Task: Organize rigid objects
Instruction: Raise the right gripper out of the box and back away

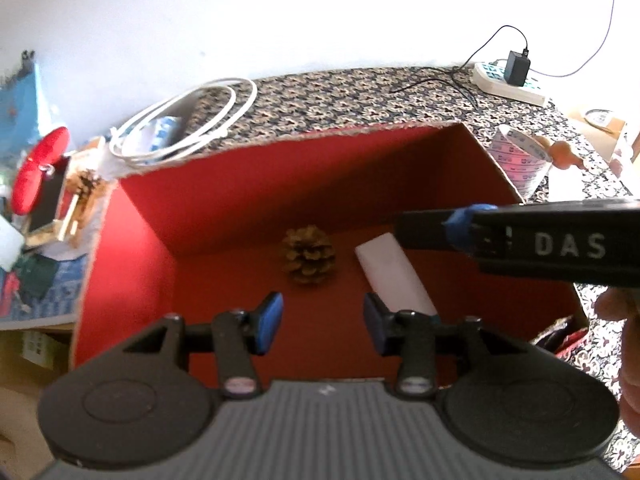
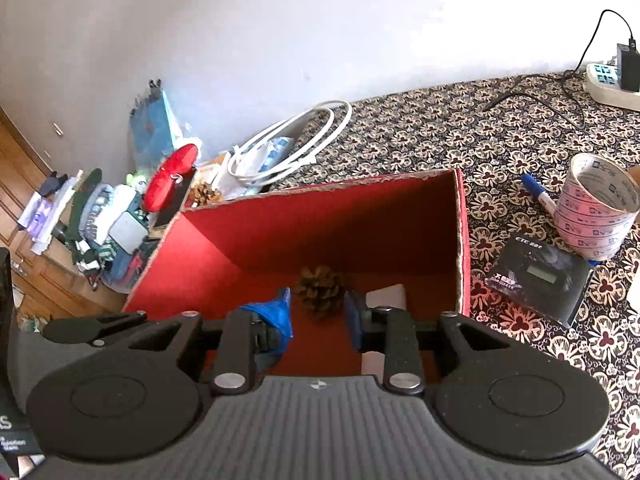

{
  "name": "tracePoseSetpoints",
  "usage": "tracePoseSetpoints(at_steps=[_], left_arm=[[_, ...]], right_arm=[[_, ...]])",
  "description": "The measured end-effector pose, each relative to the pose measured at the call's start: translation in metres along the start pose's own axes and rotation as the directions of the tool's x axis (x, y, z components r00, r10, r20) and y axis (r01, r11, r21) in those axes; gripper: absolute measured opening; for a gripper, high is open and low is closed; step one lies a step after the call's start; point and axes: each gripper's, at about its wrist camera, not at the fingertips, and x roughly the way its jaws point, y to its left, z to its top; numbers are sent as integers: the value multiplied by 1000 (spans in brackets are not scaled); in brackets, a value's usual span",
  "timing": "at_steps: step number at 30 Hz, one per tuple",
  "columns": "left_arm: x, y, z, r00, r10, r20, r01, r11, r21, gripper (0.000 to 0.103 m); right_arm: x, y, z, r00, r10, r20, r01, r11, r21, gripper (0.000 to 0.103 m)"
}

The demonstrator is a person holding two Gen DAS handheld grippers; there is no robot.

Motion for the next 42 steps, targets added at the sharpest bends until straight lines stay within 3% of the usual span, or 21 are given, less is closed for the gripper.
tracePoseSetpoints(at_steps=[13, 30, 42], left_arm=[[-36, -16, -15, 994, 99, 40, -99, 995, 0, 60], [-73, -27, -41, 980, 187, 69, -187, 982, -5, 62], [-76, -20, -71, 979, 203, 14, -202, 978, -42, 65]], right_arm=[[-43, 11, -25, 998, 61, 32, -62, 997, 48, 12], [-81, 19, -60, 992, 114, 55, -119, 988, 99, 12], [-83, 26, -90, 988, 102, 113, -114, 987, 109, 13]])
